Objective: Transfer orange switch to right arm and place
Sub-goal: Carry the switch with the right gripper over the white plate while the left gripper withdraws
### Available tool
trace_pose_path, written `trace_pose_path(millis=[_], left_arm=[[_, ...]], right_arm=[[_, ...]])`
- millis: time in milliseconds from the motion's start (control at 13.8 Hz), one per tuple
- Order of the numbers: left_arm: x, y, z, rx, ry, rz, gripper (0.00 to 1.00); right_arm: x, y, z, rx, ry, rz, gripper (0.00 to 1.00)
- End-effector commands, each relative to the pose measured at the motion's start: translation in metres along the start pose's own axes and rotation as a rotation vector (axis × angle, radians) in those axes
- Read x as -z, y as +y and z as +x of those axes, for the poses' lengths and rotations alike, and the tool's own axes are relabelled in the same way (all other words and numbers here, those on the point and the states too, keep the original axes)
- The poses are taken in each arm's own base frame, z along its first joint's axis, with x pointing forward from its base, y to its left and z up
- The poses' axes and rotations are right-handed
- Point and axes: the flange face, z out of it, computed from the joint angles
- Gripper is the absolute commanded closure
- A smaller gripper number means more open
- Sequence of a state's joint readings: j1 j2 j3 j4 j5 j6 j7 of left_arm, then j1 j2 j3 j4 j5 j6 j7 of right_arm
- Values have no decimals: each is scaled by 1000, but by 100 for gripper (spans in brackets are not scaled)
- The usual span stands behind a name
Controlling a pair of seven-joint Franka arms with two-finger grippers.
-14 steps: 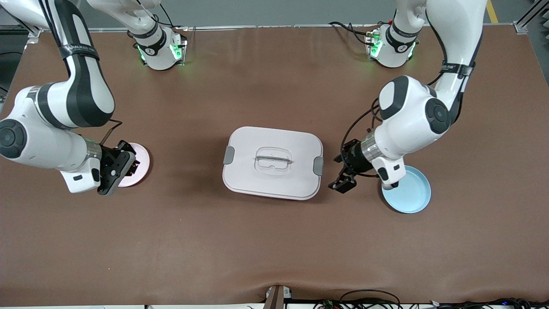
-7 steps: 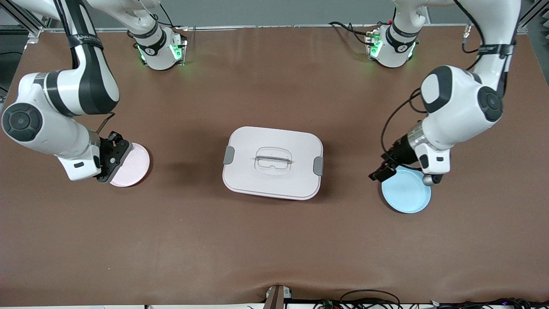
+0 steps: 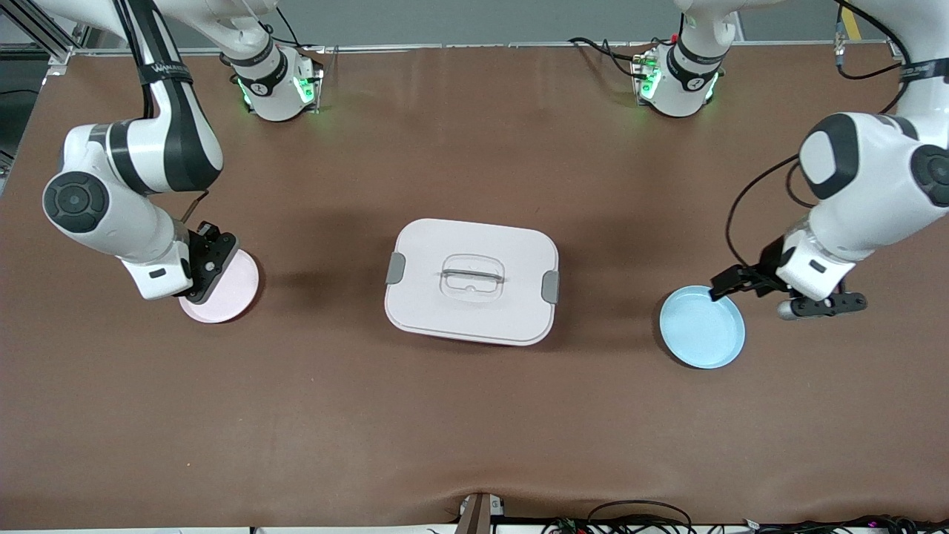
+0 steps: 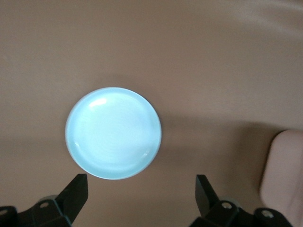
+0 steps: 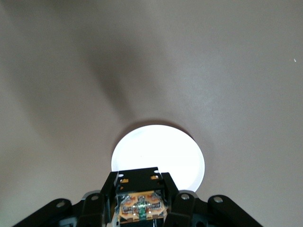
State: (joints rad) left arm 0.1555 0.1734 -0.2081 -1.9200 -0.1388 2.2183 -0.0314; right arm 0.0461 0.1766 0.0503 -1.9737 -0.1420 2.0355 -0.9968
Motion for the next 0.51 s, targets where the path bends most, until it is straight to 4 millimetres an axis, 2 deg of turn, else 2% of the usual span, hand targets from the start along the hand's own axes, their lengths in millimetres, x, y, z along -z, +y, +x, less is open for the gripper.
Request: trace_pose_path(millis=[0, 145, 290, 435], left_arm=[[49, 2, 8, -85, -4, 56, 0], [93, -5, 19, -88, -28, 84, 0], [126, -18, 26, -60, -10, 88, 0], [143, -19, 24, -53, -5, 91, 0]], right_arm=[[-17, -11, -19, 41, -5, -34, 100], [-26, -13, -19, 54, 12, -60, 100], [-37, -17, -18, 84, 25, -76, 100], [-51, -15, -30, 114, 47, -105, 100]])
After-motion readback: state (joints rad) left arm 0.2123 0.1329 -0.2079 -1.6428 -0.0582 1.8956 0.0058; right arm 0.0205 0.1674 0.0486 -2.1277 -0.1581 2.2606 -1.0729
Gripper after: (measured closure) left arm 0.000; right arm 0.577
